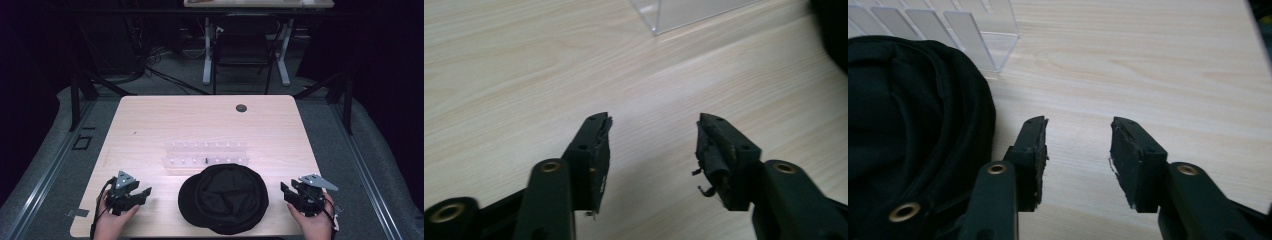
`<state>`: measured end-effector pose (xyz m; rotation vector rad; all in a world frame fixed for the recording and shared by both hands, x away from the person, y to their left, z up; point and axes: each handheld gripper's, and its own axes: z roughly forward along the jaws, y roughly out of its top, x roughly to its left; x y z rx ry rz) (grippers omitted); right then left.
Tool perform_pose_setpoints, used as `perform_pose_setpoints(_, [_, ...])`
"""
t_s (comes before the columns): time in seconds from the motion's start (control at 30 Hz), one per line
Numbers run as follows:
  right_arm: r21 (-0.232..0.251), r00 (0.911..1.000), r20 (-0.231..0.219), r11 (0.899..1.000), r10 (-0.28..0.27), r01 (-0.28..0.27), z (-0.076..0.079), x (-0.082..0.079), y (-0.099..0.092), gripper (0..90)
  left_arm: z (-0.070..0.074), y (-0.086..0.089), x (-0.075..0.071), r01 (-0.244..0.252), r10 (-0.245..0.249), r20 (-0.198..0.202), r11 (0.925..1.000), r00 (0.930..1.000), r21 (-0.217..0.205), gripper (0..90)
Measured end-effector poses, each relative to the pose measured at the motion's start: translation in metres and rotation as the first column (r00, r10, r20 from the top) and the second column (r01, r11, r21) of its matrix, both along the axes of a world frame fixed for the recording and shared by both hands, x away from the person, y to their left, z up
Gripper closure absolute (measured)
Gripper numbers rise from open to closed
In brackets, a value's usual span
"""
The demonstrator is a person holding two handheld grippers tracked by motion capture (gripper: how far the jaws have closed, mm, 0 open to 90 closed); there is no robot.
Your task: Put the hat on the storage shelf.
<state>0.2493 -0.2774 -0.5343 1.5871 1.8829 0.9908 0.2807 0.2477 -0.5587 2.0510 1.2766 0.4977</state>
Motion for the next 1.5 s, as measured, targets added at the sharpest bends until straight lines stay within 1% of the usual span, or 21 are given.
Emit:
perform_pose_setpoints(0.03, [0.000,1.0000,0.000,1.000,0.000,0.000,0.000,0.000,0.000,57.7,0.000,0.000,0.000,0.000,0.000,0.000,1.0000,1.0000,0.000,52.6])
perform_pose_setpoints(0.07, [0.072,0.9997,-0.021,0.997,0.008,-0.006,-0.003,0.003,-0.004,60.0,-0.001,0.002,0.001,-0.005,0.005,0.007,0.9999,1.0000,-0.009,53.0])
perform_pose_setpoints(0.1, [0.097,0.9993,-0.034,0.995,0.016,-0.012,-0.004,0.004,-0.005,61.2,-0.001,0.006,0.003,-0.024,0.025,0.015,0.9987,0.9996,-0.045,53.7])
perform_pose_setpoints(0.2, [0.110,0.9988,-0.043,0.994,0.024,-0.019,-0.005,0.006,-0.006,61.9,0.001,0.009,0.004,-0.029,0.031,0.022,0.9950,0.9993,-0.095,55.8])
perform_pose_setpoints(0.23, [0.118,0.9971,-0.059,0.992,0.048,-0.041,-0.006,0.005,-0.005,61.1,0.002,0.009,0.003,-0.025,0.027,0.026,0.9944,0.9993,-0.103,56.1])
perform_pose_setpoints(0.33, [0.100,0.9969,-0.059,0.994,0.052,-0.046,-0.006,0.005,-0.002,59.7,0.005,0.009,0.000,-0.020,0.024,0.042,0.9942,0.9988,-0.105,56.6])
perform_pose_setpoints(0.5, [0.005,0.9961,-0.030,0.997,0.083,-0.083,-0.003,0.002,0.011,58.5,0.010,0.008,-0.006,-0.012,0.023,0.087,0.9910,0.9959,-0.133,61.0])
perform_pose_setpoints(0.53, [0.005,0.9961,-0.030,0.997,0.083,-0.083,-0.003,0.002,0.011,58.5,0.010,0.008,-0.007,-0.014,0.030,0.107,0.9890,0.9938,-0.147,61.0])
perform_pose_setpoints(0.6, [0.001,0.9960,-0.015,0.996,0.088,-0.088,-0.001,0.001,0.014,59.7,0.011,0.008,-0.008,-0.011,0.028,0.105,0.9878,0.9941,-0.155,58.4])
perform_pose_setpoints(0.63, [0.003,0.9959,-0.012,0.996,0.090,-0.090,0.001,0.000,0.015,60.7,0.011,0.006,-0.009,-0.002,0.023,0.122,0.9859,0.9923,-0.167,55.7])
perform_pose_setpoints(0.7, [0.034,0.9952,-0.036,0.995,0.091,-0.090,0.004,0.000,0.016,62.2,0.011,0.003,-0.011,0.001,0.021,0.132,0.9863,0.9910,-0.165,49.3])
perform_pose_setpoints(0.73, [0.050,0.9950,-0.044,0.995,0.090,-0.087,0.006,0.000,0.016,62.5,0.012,0.001,-0.012,0.003,0.016,0.127,0.9893,0.9918,-0.146,48.1])
perform_pose_setpoints(0.83, [0.053,0.9935,-0.081,0.996,0.081,-0.077,0.013,0.002,0.017,62.8,0.011,-0.002,-0.013,0.028,-0.010,0.128,0.9900,0.9917,-0.138,50.2])
perform_pose_setpoints(0.9, [0.065,0.9916,-0.098,0.995,0.084,-0.078,0.017,0.003,0.017,62.6,0.012,-0.003,-0.014,0.033,-0.019,0.105,0.9906,0.9942,-0.133,52.5])
perform_pose_setpoints(0.97, [0.078,0.9831,-0.154,0.993,0.100,-0.089,0.022,0.005,0.017,61.3,0.011,-0.003,-0.013,0.027,-0.015,0.097,0.9912,0.9952,-0.130,52.7])
perform_pose_setpoints(1.0, [0.078,0.9831,-0.154,0.993,0.100,-0.089,0.022,0.005,0.017,61.3,0.011,-0.004,-0.013,0.026,-0.014,0.096,0.9912,0.9953,-0.130,52.7])
perform_pose_setpoints(1.07, [0.077,0.9754,-0.197,0.993,0.098,-0.084,0.024,0.006,0.019,61.1,0.010,-0.005,-0.014,0.022,-0.010,0.091,0.9913,0.9958,-0.130,52.2])
perform_pose_setpoints(1.2, [0.073,0.9702,-0.218,0.993,0.105,-0.091,0.028,0.008,0.019,59.3,0.007,-0.006,-0.012,0.019,-0.012,0.067,0.9933,0.9977,-0.114,53.0])
perform_pose_setpoints(1.27, [0.097,0.9695,-0.217,0.991,0.114,-0.095,0.028,0.010,0.019,54.0,0.006,-0.007,-0.011,0.018,-0.011,0.061,0.9933,0.9981,-0.114,53.9])
perform_pose_setpoints(1.3, [0.133,0.9657,-0.226,0.986,0.128,-0.100,0.029,0.012,0.020,46.7,0.007,-0.007,-0.011,0.020,-0.015,0.050,0.9946,0.9986,-0.102,54.1])
perform_pose_setpoints(1.5, [0.149,0.9617,-0.224,0.981,0.158,-0.126,0.031,0.015,0.026,39.3,0.007,-0.007,-0.012,0.013,-0.008,0.055,0.9948,0.9985,-0.101,54.6])
